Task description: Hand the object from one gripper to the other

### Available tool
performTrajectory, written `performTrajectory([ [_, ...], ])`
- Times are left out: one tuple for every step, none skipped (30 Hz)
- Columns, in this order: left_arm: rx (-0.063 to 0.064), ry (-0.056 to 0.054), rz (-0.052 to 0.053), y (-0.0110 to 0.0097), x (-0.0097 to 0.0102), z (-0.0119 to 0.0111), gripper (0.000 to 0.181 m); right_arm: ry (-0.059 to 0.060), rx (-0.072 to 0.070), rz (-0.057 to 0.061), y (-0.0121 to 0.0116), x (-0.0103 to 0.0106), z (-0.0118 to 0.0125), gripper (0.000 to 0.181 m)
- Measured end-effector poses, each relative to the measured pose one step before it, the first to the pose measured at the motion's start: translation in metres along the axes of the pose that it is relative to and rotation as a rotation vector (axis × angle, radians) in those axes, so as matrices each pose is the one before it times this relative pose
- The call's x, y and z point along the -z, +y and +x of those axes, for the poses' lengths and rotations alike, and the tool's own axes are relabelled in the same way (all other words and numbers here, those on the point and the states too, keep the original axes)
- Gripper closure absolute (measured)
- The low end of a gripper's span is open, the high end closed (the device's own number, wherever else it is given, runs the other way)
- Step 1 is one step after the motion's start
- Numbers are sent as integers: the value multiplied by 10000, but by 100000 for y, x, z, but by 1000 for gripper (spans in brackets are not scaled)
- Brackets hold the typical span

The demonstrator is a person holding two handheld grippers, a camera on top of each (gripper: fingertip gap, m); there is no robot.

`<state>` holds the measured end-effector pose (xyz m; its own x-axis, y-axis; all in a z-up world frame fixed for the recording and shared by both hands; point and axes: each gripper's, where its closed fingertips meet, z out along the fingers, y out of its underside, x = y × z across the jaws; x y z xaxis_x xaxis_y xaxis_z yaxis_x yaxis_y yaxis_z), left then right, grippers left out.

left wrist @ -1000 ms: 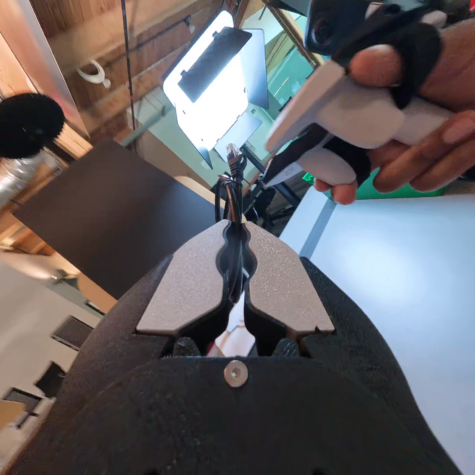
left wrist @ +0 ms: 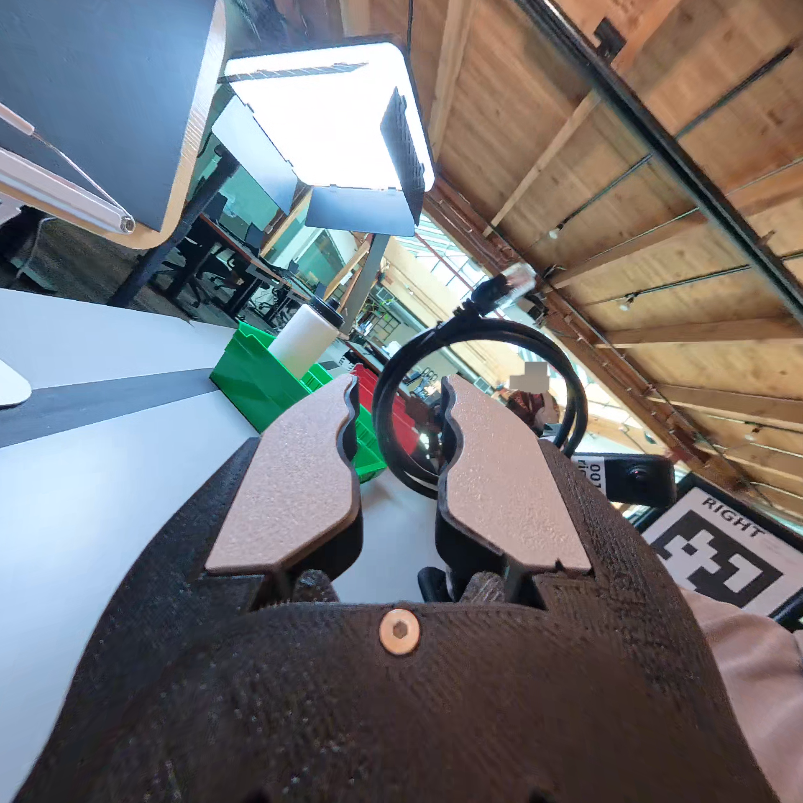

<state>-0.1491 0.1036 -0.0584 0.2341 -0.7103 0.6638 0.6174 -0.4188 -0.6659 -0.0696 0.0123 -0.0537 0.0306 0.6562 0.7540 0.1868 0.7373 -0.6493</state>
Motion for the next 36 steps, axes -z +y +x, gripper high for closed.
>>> performTrajectory([
  [-42,198,-98,72,45,112,142,-59,87,123,-319,-69,-274,169],
  [-356,262,-272,359,-89,376,139,-179,-87,246,-466,10,-320,169],
  [-567,327,-338,512,-138,601,136,-201,-265,295,-547,55,-242,169],
  [-560,480,-303,509,-180,906,132,-189,-384,367,-621,94,-141,169],
  [-313,486,-253,424,-239,955,132,-288,-514,446,-712,139,-204,169],
  [-79,382,-195,297,-319,786,131,-386,-610,492,-749,139,-298,169],
  [-79,337,-194,271,-329,714,134,-289,-626,536,-750,167,-159,169],
  [-271,290,-253,304,-284,704,154,-229,-576,481,-624,185,-19,169],
  [-456,51,-203,130,-235,451,171,-112,-533,396,-495,269,232,169],
  [-460,-418,-99,-147,-119,-142,173,187,-523,279,-293,411,787,169],
  [-373,-598,-75,-353,71,-430,174,470,-436,46,92,520,1336,169],
  [-253,-713,-57,-456,242,-644,174,611,-398,-145,514,570,1696,168],
  [-340,-897,-144,-367,362,-911,174,736,-511,-451,1115,490,2060,166],
  [-534,-1188,-267,-181,443,-1285,174,734,-645,-833,1705,336,2191,166],
  [-672,-1313,-404,48,441,-1487,174,486,-598,-707,1533,227,1788,166],
  [-770,-1253,-442,182,404,-1454,175,290,-575,-319,917,194,1299,164],
  [-857,-1189,-382,230,322,-1363,175,48,-571,44,217,169,699,163],
  [-923,-1127,-315,242,223,-1227,175,-100,-616,214,-207,76,190,162],
  [-940,-950,-297,313,64,-912,174,-176,-573,172,-250,-102,-183,160],
  [-908,-764,-293,362,-68,-536,174,-235,-459,70,-44,-300,-484,159],
  [-888,-647,-228,287,-158,-210,173,-262,-463,-5,169,-466,-652,155],
  [-880,-577,-161,184,-186,65,174,-328,-631,-13,309,-595,-736,150],
  [-867,-586,-123,85,-166,202,174,-382,-877,66,328,-675,-719,146],
  [-851,-519,-60,-69,-106,385,174,-336,-963,152,395,-719,-547,143],
  [-781,-426,15,-242,-42,544,174,-204,-880,201,500,-706,-253,140],
  [-704,-357,92,-428,49,640,174,-70,-674,158,600,-624,12,138],
  [-689,-262,137,-575,106,698,174,22,-521,160,508,-447,231,137],
  [-737,-233,176,-691,172,642,174,34,-505,202,289,-265,324,136],
  [-782,-220,200,-753,212,532,175,-75,-530,141,173,-115,244,136],
  [-756,-210,222,-765,235,418,175,-166,-567,42,99,-37,161,136],
  [-646,-217,281,-785,254,261,175,-129,-539,94,-143,93,213,135],
  [-522,-240,343,-795,281,70,175,-167,-414,241,-436,267,147,140],
  [-425,-276,361,-758,302,-134,175,-220,-361,250,-501,339,8,148],
  [-371,-297,398,-733,323,-298,175,-248,-258,122,-352,232,-123,156],
  [-271,-282,438,-715,366,-383,174,-283,47,1,-206,141,-353,162],
  [-128,-99,378,-552,306,-230,174,-78,134,23,-214,121,-248,169],
])
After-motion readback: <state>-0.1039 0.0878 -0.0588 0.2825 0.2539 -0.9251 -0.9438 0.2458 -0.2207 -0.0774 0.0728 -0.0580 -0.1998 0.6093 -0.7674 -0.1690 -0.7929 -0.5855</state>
